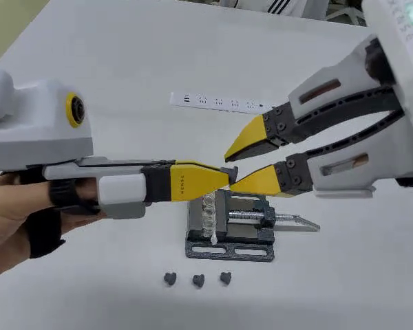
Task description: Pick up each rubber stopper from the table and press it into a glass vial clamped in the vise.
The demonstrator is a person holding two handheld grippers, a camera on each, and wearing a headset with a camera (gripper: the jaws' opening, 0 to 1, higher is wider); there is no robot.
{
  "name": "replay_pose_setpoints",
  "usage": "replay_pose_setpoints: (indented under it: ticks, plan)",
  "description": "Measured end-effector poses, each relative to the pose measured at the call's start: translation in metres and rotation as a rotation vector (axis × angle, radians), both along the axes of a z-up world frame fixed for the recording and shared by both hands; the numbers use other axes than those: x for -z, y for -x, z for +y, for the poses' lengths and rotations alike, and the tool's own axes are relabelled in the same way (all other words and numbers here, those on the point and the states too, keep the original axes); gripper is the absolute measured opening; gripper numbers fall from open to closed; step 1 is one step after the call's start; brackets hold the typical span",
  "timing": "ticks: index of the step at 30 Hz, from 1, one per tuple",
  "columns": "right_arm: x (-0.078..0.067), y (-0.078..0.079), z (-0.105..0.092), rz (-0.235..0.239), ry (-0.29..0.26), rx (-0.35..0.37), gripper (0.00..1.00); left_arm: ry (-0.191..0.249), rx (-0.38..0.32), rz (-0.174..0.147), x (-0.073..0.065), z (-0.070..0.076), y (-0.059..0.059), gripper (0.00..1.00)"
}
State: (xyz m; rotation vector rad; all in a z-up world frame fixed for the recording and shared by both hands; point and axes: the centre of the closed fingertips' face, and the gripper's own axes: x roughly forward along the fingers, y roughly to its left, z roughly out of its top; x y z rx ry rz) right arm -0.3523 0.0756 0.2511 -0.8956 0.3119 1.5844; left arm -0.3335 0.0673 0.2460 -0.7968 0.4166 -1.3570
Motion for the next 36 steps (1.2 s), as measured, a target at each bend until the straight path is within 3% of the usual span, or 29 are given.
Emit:
replay_pose_setpoints:
  ticks: [5,8,10,15,23,36]
  plan:
    - [-0.021,-0.008,0.004,0.033,-0.177,0.082,0.11,0.142,-0.082,0.038,-0.021,0.012,-0.009,0.04]
    - [-0.033,-0.012,0.003,0.031,-0.267,0.123,0.10,0.247,-0.134,0.078,-0.034,0.021,-0.015,0.04]
    - [-0.036,-0.014,0.003,0.009,-0.289,0.133,0.10,0.288,-0.142,0.088,-0.040,0.023,-0.014,0.04]
    - [-0.045,-0.006,0.007,0.005,-0.340,0.131,0.10,0.371,-0.153,0.122,-0.050,0.022,-0.009,0.04]
    - [-0.057,0.000,0.009,-0.032,-0.366,0.111,0.10,0.389,-0.116,0.130,-0.058,0.012,0.004,0.04]
    - [-0.060,0.009,0.007,-0.030,-0.359,0.064,0.07,0.389,-0.058,0.129,-0.065,0.009,0.015,0.04]
